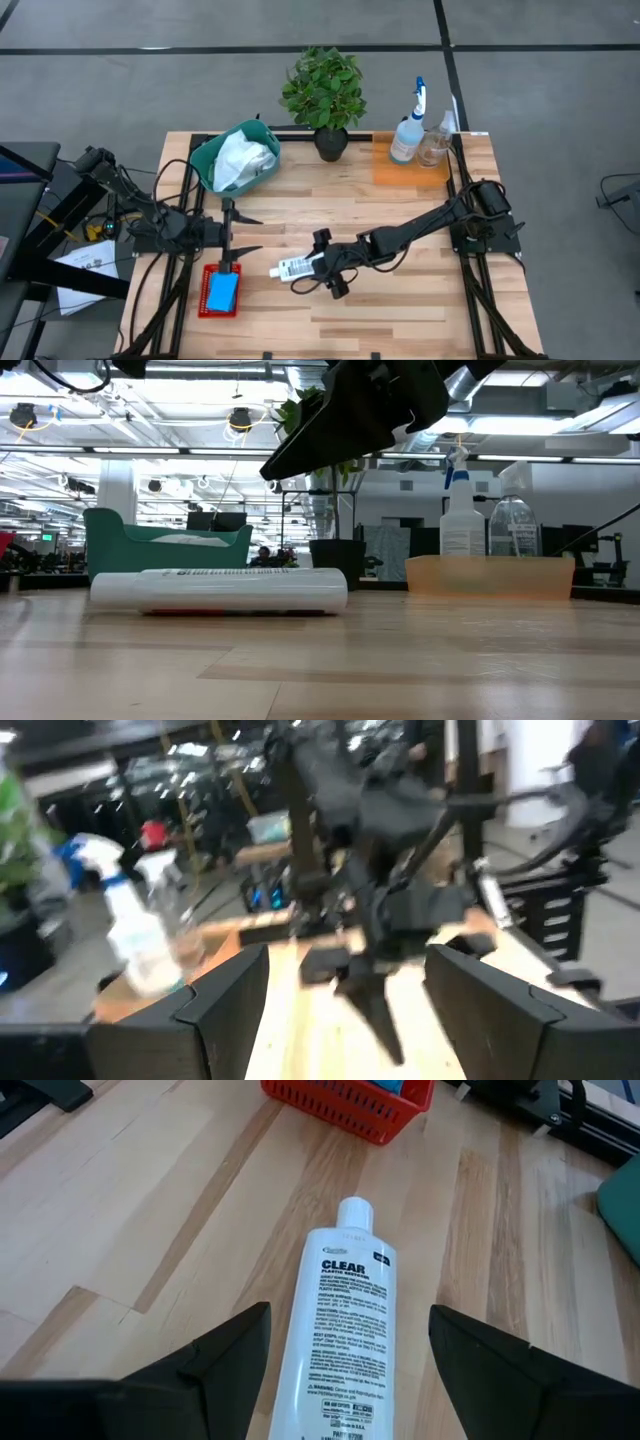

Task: Pick & Place Kitchen Items
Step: Put the clear restorer into the orange bin

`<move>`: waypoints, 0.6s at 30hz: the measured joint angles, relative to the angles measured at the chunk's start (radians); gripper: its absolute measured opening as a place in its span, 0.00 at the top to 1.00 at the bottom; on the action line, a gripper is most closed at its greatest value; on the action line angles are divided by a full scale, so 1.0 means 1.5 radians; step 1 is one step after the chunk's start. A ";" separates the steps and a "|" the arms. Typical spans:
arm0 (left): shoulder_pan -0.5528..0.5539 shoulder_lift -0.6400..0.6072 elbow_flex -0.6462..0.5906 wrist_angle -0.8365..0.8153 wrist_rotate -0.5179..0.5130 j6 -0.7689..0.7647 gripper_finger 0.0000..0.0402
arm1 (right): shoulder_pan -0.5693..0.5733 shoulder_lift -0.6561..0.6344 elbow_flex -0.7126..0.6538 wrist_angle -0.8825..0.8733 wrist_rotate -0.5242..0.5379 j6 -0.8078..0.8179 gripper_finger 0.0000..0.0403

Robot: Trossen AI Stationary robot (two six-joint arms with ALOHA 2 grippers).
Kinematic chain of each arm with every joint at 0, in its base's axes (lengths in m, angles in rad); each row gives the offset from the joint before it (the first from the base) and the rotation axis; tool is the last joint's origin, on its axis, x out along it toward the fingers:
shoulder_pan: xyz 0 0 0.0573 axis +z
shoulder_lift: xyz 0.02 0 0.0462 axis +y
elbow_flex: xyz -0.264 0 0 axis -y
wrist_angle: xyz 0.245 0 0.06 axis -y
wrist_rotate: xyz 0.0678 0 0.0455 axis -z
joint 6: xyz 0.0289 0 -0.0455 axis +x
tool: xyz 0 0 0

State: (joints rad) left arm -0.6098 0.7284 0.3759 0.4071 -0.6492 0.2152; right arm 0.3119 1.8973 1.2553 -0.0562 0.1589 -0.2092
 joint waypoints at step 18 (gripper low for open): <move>0.000 0.210 0.000 -0.206 0.035 -0.322 0.34 | 0.000 -0.030 0.000 -0.039 0.002 0.018 0.34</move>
State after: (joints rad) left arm -0.6097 1.0438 0.3756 0.0983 -0.5967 -0.2680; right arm 0.3119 1.8519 1.2556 -0.1146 0.1619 -0.1829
